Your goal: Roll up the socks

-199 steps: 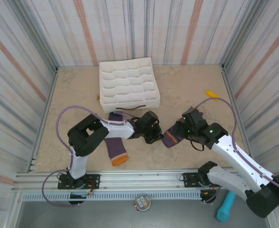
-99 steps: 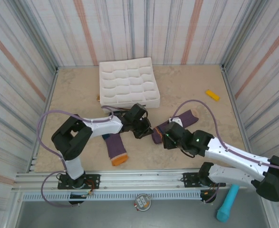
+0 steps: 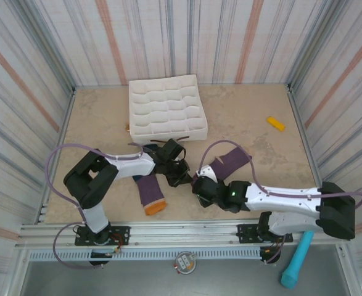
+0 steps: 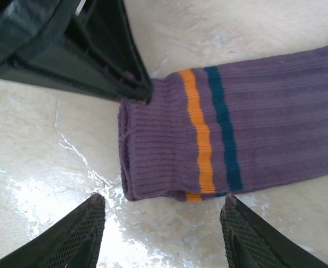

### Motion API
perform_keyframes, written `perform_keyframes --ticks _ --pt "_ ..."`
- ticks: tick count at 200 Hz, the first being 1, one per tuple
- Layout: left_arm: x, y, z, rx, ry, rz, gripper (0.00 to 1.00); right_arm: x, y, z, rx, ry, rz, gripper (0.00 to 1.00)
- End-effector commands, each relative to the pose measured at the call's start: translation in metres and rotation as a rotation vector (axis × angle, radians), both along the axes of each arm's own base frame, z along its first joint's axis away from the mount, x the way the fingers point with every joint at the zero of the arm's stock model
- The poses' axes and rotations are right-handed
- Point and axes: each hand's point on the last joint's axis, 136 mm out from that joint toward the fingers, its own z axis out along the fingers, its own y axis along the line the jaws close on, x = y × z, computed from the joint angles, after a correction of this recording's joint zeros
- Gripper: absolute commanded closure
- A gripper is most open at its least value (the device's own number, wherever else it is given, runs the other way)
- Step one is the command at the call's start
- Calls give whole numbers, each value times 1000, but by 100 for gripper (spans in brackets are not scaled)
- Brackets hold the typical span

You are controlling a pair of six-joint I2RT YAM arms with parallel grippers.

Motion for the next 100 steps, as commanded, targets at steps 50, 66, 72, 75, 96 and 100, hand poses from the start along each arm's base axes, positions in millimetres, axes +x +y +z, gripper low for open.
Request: perform_keyframes --ticks 50,66,72,75,96,100 --pt "-6 1 9 -35 38 -22 100 3 23 -22 -81 -66 85 40" --pt "-6 0 10 -37 38 -22 100 4 22 -27 -108 -74 87 40" --pt "-6 0 9 -36 42 -23 100 5 22 -28 -117 -76 87 40" --pt "-6 0 9 -36 43 -23 100 5 21 -30 -122 -78 85 40" --pt "-6 0 8 -36 45 -30 100 8 19 -33 -147 -91 75 42" --pt "-6 0 8 -36 46 -30 100 9 18 -34 -150 -92 75 42"
